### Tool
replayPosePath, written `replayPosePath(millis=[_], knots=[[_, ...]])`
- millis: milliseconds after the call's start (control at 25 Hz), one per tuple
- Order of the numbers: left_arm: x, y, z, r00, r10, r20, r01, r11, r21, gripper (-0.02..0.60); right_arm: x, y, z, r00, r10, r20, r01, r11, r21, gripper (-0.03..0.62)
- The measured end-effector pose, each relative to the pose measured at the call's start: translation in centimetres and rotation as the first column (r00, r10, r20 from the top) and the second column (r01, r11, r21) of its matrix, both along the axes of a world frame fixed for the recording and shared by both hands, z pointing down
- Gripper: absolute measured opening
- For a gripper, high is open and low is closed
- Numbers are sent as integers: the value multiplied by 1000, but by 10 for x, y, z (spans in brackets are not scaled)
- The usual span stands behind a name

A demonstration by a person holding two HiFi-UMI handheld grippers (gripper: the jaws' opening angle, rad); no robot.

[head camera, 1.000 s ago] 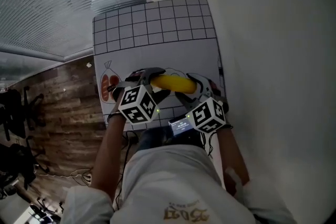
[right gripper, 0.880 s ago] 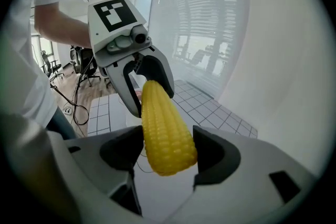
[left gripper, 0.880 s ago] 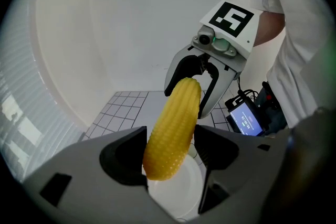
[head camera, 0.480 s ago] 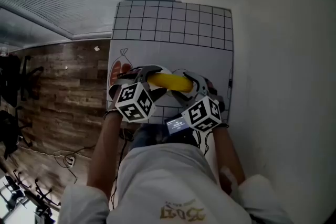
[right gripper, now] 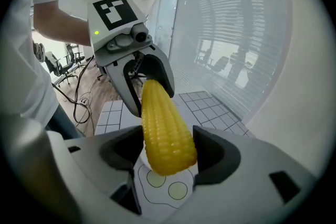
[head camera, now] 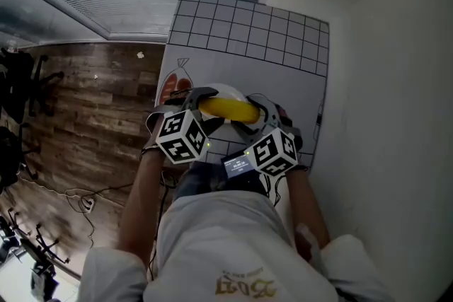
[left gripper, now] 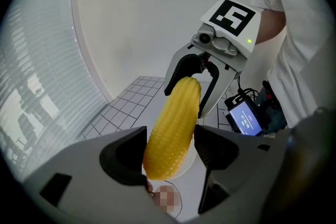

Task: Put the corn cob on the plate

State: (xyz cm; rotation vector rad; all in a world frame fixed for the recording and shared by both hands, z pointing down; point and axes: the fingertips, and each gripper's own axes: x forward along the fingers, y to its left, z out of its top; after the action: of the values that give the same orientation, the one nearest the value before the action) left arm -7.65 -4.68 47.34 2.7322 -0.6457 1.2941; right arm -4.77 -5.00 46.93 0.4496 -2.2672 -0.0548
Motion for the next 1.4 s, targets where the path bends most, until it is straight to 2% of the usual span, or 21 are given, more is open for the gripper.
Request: replayPosePath(millis=[400, 800, 1080, 1400], knots=[[-17, -2, 11, 1000, -17, 7, 17, 999, -29, 290, -17, -2, 12, 1000, -19, -8, 19, 999, -32, 301], [-21, -6, 47, 998, 30, 48, -26, 996, -84, 290, -21, -5, 49, 999, 28, -27, -31, 995, -98, 301], [-21, -9, 76, 997, 47, 59, -39, 991, -129, 290, -20, -8, 77, 998, 47, -46, -52, 993, -109, 301], [-18, -12, 106, 987, 109, 117, -91, 984, -155, 290, -16, -10, 107, 993, 99, -65, -107, 986, -131, 301]])
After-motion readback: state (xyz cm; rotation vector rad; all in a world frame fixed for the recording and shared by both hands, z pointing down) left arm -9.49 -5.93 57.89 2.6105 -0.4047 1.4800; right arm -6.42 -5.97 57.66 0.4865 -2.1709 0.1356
